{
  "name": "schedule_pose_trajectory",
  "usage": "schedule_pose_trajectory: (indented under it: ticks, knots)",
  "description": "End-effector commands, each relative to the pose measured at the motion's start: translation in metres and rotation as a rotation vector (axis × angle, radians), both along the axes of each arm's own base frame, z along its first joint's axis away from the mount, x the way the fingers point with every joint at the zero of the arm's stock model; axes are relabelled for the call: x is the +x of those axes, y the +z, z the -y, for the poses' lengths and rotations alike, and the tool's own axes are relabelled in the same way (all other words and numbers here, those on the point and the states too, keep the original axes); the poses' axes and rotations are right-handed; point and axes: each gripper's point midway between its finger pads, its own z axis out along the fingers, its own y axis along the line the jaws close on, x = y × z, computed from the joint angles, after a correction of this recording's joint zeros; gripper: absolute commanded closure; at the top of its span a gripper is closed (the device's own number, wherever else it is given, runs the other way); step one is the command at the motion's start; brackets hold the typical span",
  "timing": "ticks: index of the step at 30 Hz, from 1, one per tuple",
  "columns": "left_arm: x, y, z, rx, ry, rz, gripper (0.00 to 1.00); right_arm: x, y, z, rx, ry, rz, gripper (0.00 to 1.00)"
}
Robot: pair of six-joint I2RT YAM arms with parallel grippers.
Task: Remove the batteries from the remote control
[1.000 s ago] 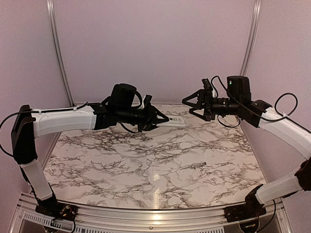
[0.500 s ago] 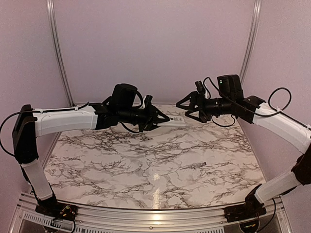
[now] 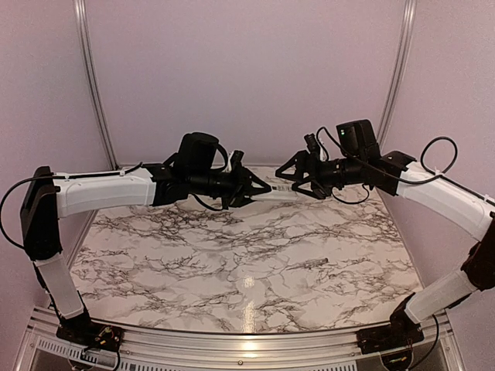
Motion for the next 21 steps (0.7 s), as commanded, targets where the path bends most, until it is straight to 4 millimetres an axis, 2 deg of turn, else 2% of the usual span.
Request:
schedule_pose_trajectory:
  ticks: [1, 21]
  knots:
    - [0.0043, 0.0187, 0.0064, -0.048, -0.020, 0.051, 1.00, 0.0022, 0.0119, -0.0002, -0.011, -0.008, 0.031, 0.18]
    - [0.0029, 0.0250, 0.0060, -0.060, -0.027, 0.071, 1.00, 0.0020, 0.0062, 0.0029, -0.031, -0.017, 0.026, 0.19]
